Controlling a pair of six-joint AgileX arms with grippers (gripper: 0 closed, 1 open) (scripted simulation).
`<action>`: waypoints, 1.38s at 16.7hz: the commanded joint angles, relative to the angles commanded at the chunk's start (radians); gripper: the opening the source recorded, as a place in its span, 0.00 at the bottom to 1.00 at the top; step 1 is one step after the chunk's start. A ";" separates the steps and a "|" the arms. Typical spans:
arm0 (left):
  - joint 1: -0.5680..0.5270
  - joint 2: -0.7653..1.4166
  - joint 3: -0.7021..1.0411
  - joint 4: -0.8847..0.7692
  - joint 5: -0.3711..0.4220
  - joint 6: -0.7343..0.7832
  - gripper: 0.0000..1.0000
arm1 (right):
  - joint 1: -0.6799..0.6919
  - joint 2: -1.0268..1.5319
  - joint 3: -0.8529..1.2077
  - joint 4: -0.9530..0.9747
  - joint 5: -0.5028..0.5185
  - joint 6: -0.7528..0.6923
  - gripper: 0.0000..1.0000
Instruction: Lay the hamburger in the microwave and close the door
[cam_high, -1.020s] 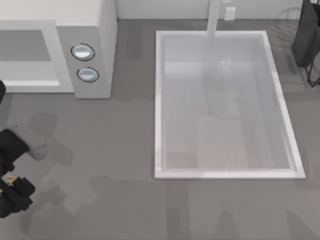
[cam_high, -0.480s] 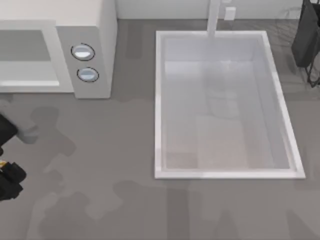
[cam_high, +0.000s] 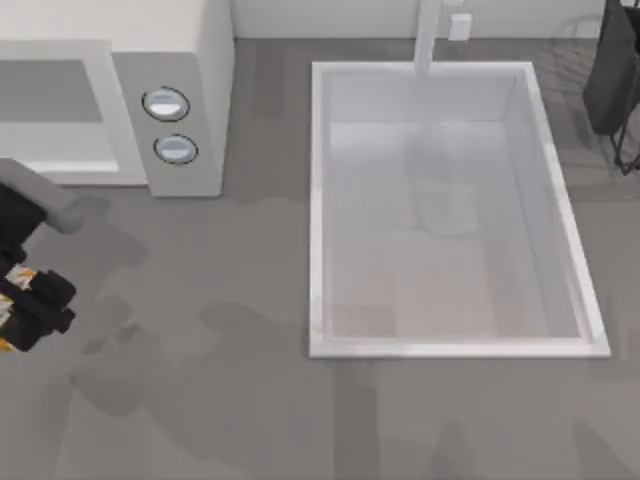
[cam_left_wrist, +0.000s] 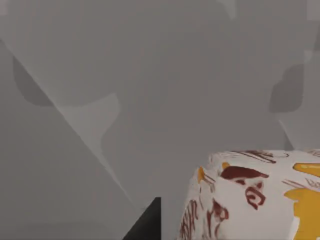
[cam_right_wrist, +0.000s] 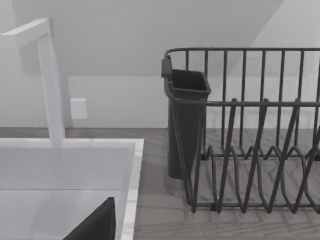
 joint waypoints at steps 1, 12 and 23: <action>0.014 0.034 0.000 0.084 0.011 -0.019 0.00 | 0.000 0.000 0.000 0.000 0.000 0.000 1.00; 0.194 0.427 -0.049 1.264 0.149 -0.300 0.00 | 0.000 0.000 0.000 0.000 0.000 0.000 1.00; 0.275 0.581 -0.101 1.704 0.210 -0.439 0.00 | 0.000 0.000 0.000 0.000 0.000 0.000 1.00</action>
